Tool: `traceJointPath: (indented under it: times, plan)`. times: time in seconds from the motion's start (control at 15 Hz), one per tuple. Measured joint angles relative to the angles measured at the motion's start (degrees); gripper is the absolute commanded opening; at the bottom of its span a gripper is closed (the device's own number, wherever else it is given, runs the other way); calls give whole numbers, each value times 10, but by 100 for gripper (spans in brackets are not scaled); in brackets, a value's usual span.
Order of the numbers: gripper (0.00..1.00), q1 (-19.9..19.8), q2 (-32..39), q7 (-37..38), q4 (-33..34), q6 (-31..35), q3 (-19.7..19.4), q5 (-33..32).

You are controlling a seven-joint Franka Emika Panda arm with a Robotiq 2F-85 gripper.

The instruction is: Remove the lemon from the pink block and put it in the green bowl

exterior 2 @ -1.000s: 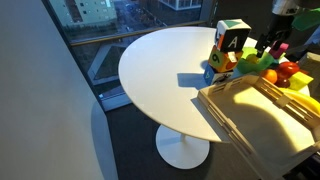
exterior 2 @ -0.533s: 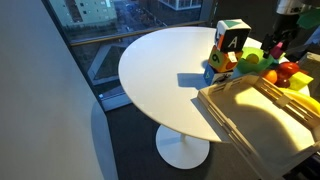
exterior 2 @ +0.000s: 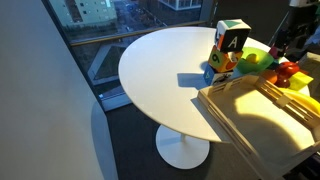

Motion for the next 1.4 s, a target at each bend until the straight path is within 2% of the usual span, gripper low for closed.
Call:
traceJointPath:
  times: [0.87,1.4]
  plan:
    - [100,0,-157,-44,-64,-128,10,1]
    - [100,0,-277,-101,-117,-137,10,7]
